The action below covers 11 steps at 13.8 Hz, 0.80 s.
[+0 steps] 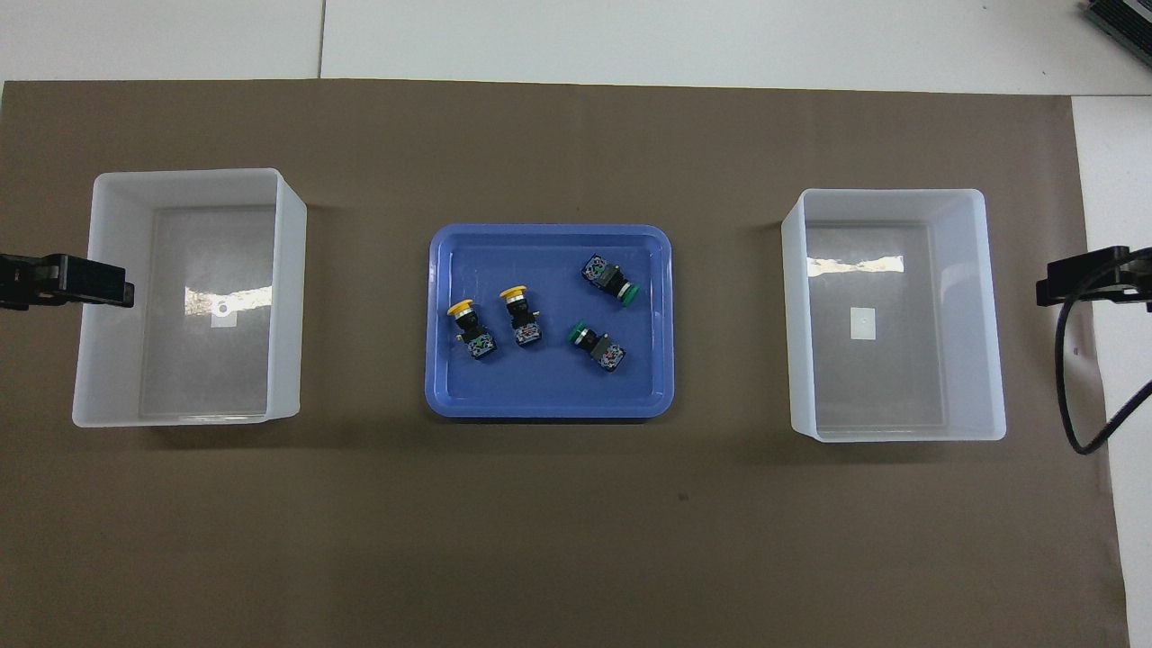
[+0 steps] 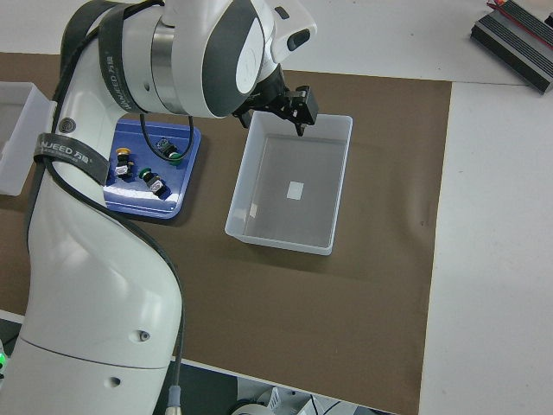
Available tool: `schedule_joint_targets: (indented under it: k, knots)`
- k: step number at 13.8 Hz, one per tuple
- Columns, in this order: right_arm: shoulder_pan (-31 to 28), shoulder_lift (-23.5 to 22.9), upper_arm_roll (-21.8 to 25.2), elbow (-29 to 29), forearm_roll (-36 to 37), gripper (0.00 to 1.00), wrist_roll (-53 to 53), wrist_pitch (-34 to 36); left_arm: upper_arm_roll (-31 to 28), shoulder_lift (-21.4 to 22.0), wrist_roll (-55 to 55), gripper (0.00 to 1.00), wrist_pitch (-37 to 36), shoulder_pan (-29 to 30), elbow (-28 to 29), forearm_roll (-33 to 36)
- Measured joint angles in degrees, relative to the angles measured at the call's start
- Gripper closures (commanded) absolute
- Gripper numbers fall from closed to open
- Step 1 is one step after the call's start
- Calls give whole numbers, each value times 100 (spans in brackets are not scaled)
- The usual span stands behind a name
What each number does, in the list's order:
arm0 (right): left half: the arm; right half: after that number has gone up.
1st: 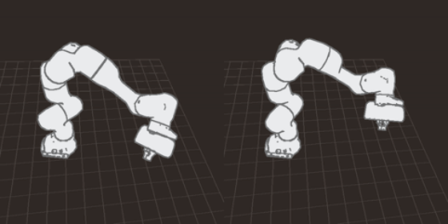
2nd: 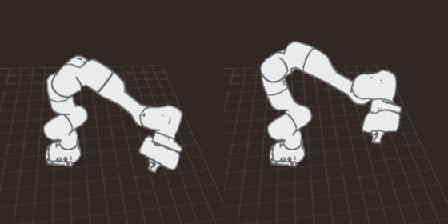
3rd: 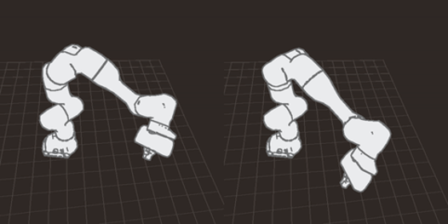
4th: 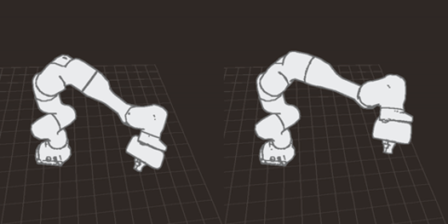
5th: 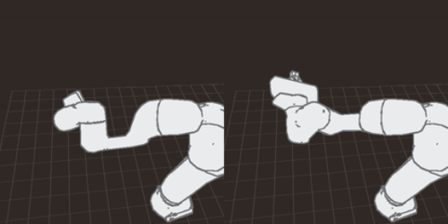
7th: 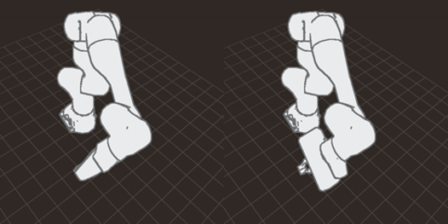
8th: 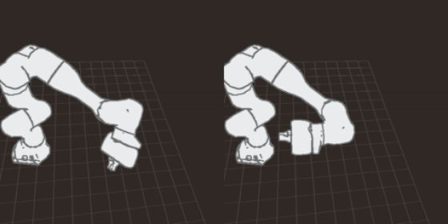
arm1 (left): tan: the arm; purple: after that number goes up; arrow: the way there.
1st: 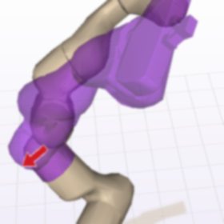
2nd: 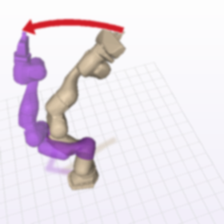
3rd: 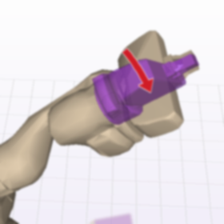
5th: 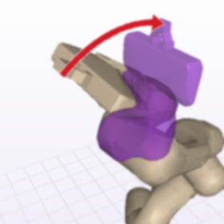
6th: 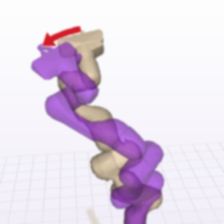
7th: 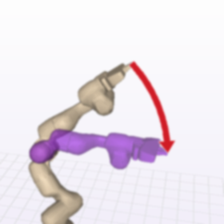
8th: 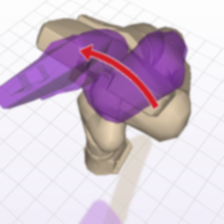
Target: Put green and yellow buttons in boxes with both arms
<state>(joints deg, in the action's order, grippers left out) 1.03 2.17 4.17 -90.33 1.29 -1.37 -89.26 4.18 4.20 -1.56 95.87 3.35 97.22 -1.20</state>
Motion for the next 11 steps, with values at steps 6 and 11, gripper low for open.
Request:
schedule_joint_targets:
  k: [6, 11]
  knots:
    - [2, 1, -23, -17, 19, 0, 0, 0, -14, 43, 2, 0, -14, 1, 68, 0]
    - [1, 6, -24, -23, 19, 0, 0, 0, 49, 125, 15, 0, 368, -54, 335, 0]
